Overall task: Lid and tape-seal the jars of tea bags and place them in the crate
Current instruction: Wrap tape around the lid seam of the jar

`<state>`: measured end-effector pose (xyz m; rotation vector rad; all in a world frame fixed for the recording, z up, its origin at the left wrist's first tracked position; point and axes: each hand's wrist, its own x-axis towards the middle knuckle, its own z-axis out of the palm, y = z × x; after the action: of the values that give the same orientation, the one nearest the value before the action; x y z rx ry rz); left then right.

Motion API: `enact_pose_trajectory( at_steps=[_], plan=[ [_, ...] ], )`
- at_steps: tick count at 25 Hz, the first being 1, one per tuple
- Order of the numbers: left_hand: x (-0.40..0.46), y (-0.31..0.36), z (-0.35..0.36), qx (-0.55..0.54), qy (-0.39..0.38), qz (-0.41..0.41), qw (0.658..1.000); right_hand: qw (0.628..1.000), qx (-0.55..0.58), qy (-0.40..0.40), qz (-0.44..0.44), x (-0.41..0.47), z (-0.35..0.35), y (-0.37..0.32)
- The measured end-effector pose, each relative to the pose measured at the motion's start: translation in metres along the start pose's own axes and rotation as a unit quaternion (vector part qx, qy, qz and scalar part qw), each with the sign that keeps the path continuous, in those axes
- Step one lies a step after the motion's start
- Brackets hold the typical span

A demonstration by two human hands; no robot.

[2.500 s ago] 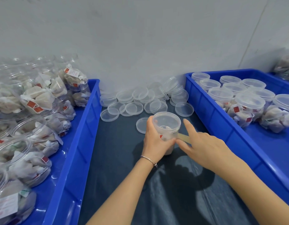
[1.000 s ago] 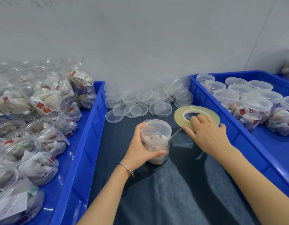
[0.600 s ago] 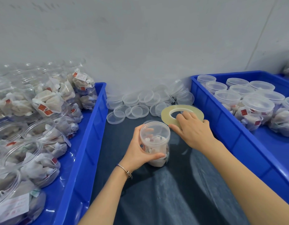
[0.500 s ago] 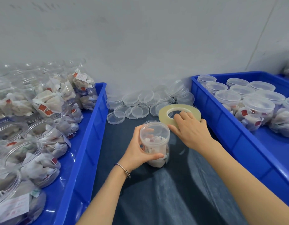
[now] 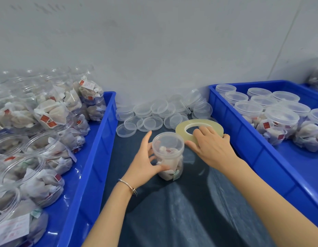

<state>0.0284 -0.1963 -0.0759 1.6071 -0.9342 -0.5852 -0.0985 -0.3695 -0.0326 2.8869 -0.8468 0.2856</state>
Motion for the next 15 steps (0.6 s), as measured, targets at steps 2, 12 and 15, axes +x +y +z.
enact_pose_trajectory(
  at_steps=[2,12,15],
  plan=[
    [-0.005,0.003,0.015,0.004,0.024,0.007,1.0,1.0,-0.002,-0.005,0.011,-0.003,0.0,-0.004],
    [0.009,0.014,0.029,0.012,0.19,0.012,0.982,0.999,-0.014,-0.015,-0.042,-0.012,-0.02,0.018],
    [0.01,0.015,0.015,0.029,0.149,0.014,0.988,0.997,-0.02,-0.023,-0.066,-0.02,-0.027,0.03]
  ],
)
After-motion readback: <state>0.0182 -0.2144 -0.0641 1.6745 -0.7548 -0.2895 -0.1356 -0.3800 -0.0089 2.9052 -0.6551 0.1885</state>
